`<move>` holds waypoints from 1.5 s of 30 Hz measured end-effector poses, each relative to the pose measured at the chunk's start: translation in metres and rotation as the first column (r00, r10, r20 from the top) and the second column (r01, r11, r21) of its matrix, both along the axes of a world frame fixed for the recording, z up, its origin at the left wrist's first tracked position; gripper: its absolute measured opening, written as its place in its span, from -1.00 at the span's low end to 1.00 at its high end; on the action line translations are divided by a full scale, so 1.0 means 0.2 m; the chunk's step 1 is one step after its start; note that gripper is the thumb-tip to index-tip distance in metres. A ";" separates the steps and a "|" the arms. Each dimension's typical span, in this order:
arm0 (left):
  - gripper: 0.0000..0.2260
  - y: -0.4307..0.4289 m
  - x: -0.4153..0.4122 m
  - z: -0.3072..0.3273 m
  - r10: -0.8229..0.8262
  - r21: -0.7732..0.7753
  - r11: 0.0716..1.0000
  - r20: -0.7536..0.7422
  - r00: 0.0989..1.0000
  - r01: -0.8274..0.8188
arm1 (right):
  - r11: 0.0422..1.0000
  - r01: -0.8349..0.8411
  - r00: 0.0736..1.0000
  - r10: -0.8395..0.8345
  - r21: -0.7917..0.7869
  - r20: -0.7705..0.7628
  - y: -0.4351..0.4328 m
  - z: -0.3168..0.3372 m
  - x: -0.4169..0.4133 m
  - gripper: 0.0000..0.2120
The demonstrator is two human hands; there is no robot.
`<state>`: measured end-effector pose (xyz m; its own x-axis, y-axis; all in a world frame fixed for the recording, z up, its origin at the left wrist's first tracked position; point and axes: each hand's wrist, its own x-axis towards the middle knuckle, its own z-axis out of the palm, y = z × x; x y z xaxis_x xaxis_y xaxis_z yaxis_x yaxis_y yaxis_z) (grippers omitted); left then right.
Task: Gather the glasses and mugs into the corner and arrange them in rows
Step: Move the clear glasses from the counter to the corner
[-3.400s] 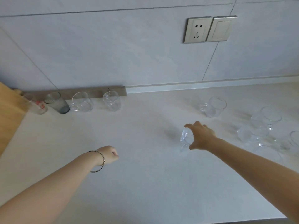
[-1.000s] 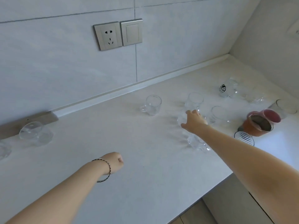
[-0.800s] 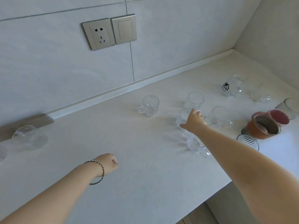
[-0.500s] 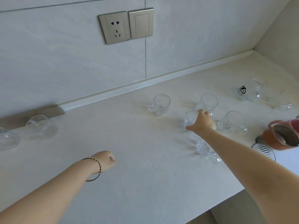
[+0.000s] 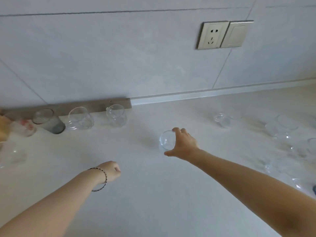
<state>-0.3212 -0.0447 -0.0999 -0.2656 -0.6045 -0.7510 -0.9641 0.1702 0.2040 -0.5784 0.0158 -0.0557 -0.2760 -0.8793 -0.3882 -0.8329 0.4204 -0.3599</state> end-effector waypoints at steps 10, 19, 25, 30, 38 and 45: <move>-0.69 -0.24 1.17 -0.02 0.185 0.013 0.983 -0.008 0.983 -0.185 | 0.985 -0.174 0.985 0.174 0.014 0.005 -0.48 -0.01 1.28 -0.15; -0.67 -0.30 1.65 -0.06 0.303 0.033 0.953 -0.027 0.953 -0.302 | 0.983 -0.186 0.983 0.186 -0.001 0.003 -0.90 -0.14 1.99 -0.15; -0.67 -0.33 1.68 -0.08 0.290 0.033 0.957 -0.061 0.955 -0.288 | 0.985 -0.173 0.985 0.172 -0.004 -0.027 -0.95 -0.20 2.09 -0.19; -0.69 -0.35 1.60 -0.07 0.242 0.014 0.970 -0.054 0.969 -0.241 | 0.975 -0.211 0.977 0.210 0.075 0.025 -0.86 -0.21 2.00 -0.02; -0.66 -0.33 1.10 -0.01 0.052 0.011 0.999 -0.056 0.997 -0.052 | 0.902 -0.227 0.974 0.204 0.368 0.100 -0.45 -0.22 1.33 -0.56; -0.78 -0.13 0.25 0.09 -0.203 -0.014 0.979 -0.083 0.976 0.203 | 0.928 0.007 0.999 -0.023 0.372 0.040 0.04 -0.11 0.46 -0.56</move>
